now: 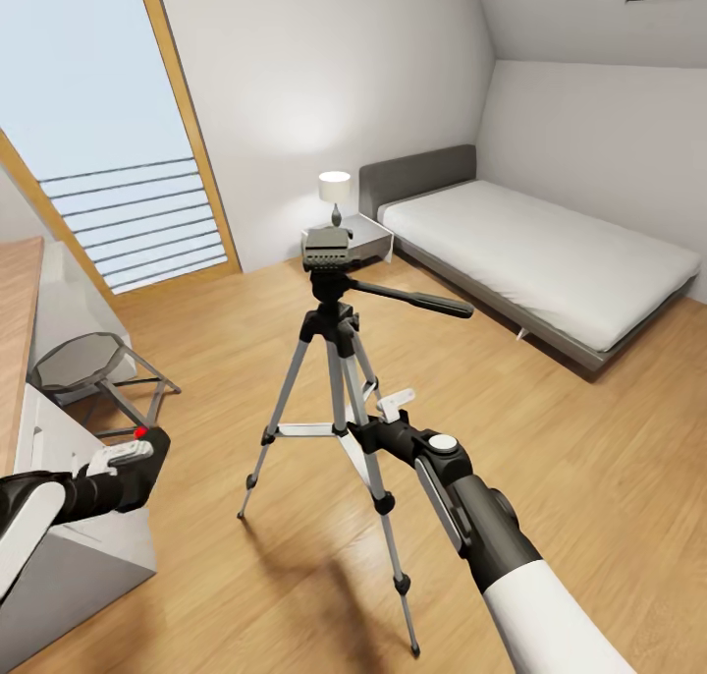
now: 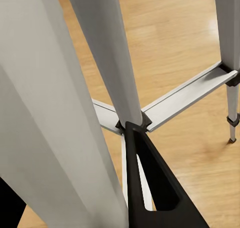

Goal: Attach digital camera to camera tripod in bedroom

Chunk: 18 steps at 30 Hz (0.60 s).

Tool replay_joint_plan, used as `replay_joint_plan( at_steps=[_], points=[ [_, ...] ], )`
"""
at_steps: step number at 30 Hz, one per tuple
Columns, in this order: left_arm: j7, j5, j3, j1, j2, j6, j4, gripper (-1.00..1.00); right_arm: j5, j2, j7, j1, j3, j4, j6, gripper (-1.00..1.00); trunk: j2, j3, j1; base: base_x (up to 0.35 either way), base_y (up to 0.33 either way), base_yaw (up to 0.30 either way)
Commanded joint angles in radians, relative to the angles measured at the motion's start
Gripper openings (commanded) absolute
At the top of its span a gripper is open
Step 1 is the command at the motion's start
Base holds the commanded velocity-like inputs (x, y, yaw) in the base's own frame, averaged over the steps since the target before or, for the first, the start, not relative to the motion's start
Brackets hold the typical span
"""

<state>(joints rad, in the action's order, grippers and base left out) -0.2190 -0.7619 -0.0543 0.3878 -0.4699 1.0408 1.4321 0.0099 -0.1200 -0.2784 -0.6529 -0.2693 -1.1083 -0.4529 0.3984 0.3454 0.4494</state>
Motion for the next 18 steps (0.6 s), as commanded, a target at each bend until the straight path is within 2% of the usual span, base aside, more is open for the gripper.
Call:
replay_joint_plan(
  at_steps=[1, 5, 6, 7, 8, 12, 13, 15, 16, 17, 18],
  points=[
    [-0.008, -0.01, -0.001, 0.022, -0.001, 0.005, 0.0, -1.0, 0.07, 0.001, 0.004, -0.001, 0.002, 0.039, -0.033, -1.0, 0.002, 0.002, 0.001, 0.0, 0.0, 0.0],
    [-0.008, -0.014, -0.001, 0.136, 0.0, 0.006, -0.015, -1.0, 0.07, 0.001, 0.004, -0.001, 0.002, 0.04, -0.033, -1.0, 0.002, 0.002, 0.001, 0.0, 0.0, 0.0],
    [-0.008, -0.015, -0.001, 0.19, 0.0, 0.006, -0.036, -1.0, 0.07, 0.002, 0.004, -0.001, 0.002, 0.041, -0.033, -1.0, 0.002, 0.002, 0.001, 0.0, 0.0, 0.0],
    [-0.008, -0.015, -0.001, 0.219, 0.001, 0.006, -0.05, -1.0, 0.07, 0.002, 0.004, -0.001, 0.002, 0.041, -0.033, -1.0, 0.002, 0.002, 0.001, 0.0, 0.0, 0.0],
    [-0.008, -0.016, -0.001, 0.283, 0.002, 0.006, -0.086, -1.0, 0.07, 0.002, 0.004, -0.001, 0.002, 0.041, -0.033, -1.0, 0.002, 0.002, 0.001, 0.0, 0.0, 0.0],
    [-0.007, -0.017, 0.002, 0.423, 0.009, 0.006, -0.179, -1.0, 0.07, 0.003, 0.004, -0.001, 0.002, 0.041, -0.033, -1.0, 0.002, 0.002, 0.001, 0.0, 0.0, 0.0],
    [-0.007, -0.019, 0.004, 0.497, 0.015, 0.006, -0.232, -1.0, 0.07, 0.003, 0.004, -0.001, 0.002, 0.041, -0.033, -1.0, 0.002, 0.002, 0.001, 0.0, 0.0, 0.0],
    [-0.007, -0.02, 0.006, 0.571, 0.028, 0.006, -0.286, -1.0, 0.07, 0.003, 0.004, -0.001, 0.002, 0.041, -0.034, -1.0, 0.002, 0.002, 0.001, 0.0, 0.0, 0.0],
    [-0.007, -0.021, 0.008, 0.712, 0.069, 0.006, -0.394, -1.0, 0.07, 0.002, 0.004, -0.001, 0.002, 0.042, -0.035, -1.0, 0.002, 0.002, 0.001, 0.0, 0.0, 0.0],
    [-0.007, -0.021, 0.008, 0.746, 0.081, 0.006, -0.421, -1.0, 0.07, 0.002, 0.004, -0.001, 0.002, 0.042, -0.035, -1.0, 0.002, 0.002, 0.001, 0.0, 0.0, 0.0],
    [-0.007, -0.02, 0.01, 0.872, 0.142, 0.006, -0.516, -1.0, 0.07, 0.002, 0.004, -0.001, 0.002, 0.042, -0.037, -1.0, 0.002, 0.002, 0.001, 0.0, 0.0, 0.0]
  ],
)
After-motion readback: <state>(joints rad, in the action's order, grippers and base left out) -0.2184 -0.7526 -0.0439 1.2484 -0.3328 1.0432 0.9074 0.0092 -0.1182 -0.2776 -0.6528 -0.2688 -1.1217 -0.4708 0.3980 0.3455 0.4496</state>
